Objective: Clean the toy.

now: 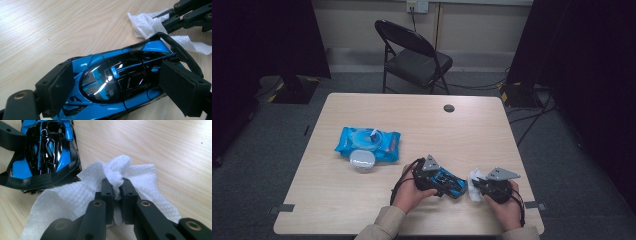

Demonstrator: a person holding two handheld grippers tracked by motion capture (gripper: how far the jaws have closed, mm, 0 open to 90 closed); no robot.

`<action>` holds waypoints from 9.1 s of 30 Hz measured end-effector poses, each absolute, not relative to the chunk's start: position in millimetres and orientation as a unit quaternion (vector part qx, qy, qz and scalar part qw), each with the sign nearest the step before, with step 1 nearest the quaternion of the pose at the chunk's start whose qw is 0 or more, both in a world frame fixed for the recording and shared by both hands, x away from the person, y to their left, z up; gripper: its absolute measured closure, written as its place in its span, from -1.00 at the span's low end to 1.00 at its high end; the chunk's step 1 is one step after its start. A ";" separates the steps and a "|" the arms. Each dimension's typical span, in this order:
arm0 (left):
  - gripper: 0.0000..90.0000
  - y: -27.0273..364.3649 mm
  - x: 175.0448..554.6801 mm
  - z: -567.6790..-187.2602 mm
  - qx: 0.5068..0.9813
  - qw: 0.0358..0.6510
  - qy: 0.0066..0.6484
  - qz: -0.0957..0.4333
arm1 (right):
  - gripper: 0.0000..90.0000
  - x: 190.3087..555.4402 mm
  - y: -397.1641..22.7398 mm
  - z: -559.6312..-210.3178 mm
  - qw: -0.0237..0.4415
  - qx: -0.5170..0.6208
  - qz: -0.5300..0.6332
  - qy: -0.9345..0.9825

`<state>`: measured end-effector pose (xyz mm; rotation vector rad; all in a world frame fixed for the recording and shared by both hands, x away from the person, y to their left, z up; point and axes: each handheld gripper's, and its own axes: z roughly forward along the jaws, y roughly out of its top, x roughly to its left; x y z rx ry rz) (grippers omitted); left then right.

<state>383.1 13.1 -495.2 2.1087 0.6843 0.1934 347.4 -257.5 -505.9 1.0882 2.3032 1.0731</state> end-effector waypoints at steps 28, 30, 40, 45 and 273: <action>-0.71 14.6 382.9 -496.2 0.848 0.446 0.274 0.080 | 0.89 336.5 -241.1 -505.7 0.158 0.351 0.396 0.834; -0.71 14.7 383.1 -496.1 0.849 0.445 0.274 0.080 | 0.90 334.4 -241.5 -505.4 0.153 0.351 0.395 0.835; -0.71 14.8 383.4 -496.2 0.848 0.446 0.275 0.080 | 0.90 318.3 -237.2 -502.5 0.133 0.336 0.391 0.846; -0.71 14.7 383.0 -496.0 0.849 0.444 0.275 0.081 | 0.90 307.9 -230.5 -501.1 0.118 0.325 0.390 0.853; -0.65 15.8 383.3 -496.7 0.848 0.453 0.265 0.076 | 0.95 399.2 -281.3 -463.0 0.039 0.407 0.379 0.830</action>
